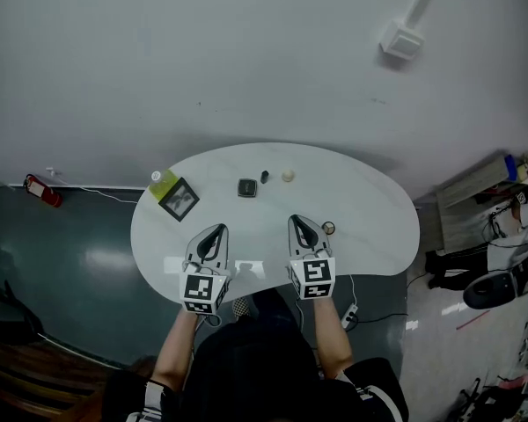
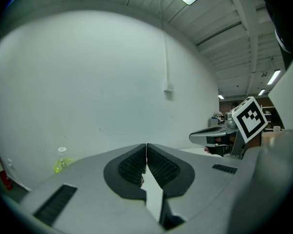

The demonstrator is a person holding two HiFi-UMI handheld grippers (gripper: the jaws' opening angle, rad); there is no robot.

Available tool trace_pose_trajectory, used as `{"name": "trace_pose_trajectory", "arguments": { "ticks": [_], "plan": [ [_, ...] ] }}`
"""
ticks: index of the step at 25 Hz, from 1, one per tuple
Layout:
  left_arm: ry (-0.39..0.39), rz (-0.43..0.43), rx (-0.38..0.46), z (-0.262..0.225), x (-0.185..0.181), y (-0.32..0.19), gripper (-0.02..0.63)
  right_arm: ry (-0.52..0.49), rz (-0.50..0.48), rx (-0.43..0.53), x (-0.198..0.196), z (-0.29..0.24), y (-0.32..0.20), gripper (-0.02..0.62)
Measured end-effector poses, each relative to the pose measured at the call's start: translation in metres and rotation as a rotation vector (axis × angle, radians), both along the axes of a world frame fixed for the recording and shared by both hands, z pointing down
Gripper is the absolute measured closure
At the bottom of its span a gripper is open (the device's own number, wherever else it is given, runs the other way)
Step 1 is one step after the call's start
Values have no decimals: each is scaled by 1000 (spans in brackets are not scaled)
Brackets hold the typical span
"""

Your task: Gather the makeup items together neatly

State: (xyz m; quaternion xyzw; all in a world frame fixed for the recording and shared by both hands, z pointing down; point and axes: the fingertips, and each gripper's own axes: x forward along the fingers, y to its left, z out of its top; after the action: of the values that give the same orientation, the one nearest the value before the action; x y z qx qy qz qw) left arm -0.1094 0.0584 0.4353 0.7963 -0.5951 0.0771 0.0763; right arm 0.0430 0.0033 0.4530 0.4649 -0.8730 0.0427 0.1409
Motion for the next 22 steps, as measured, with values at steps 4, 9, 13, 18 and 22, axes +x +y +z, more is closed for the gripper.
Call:
{"name": "trace_pose_trajectory", "arguments": {
  "ticks": [4, 9, 13, 18, 22],
  "plan": [
    [3, -40, -16, 8, -15, -19, 586, 3, -28, -15, -15, 7, -29, 560],
    [16, -91, -72, 31, -24, -53, 586, 22, -71, -64, -27, 36, -74, 560],
    [34, -125, -129, 55, -29, -77, 586, 20, -101, -118, -38, 63, -108, 560],
    [40, -159, -199, 83, -27, -97, 586, 41, -145, -181, -44, 96, -134, 560],
    [46, -187, -247, 103, -30, -111, 586, 59, -169, -227, -46, 123, -151, 560]
  ]
}}
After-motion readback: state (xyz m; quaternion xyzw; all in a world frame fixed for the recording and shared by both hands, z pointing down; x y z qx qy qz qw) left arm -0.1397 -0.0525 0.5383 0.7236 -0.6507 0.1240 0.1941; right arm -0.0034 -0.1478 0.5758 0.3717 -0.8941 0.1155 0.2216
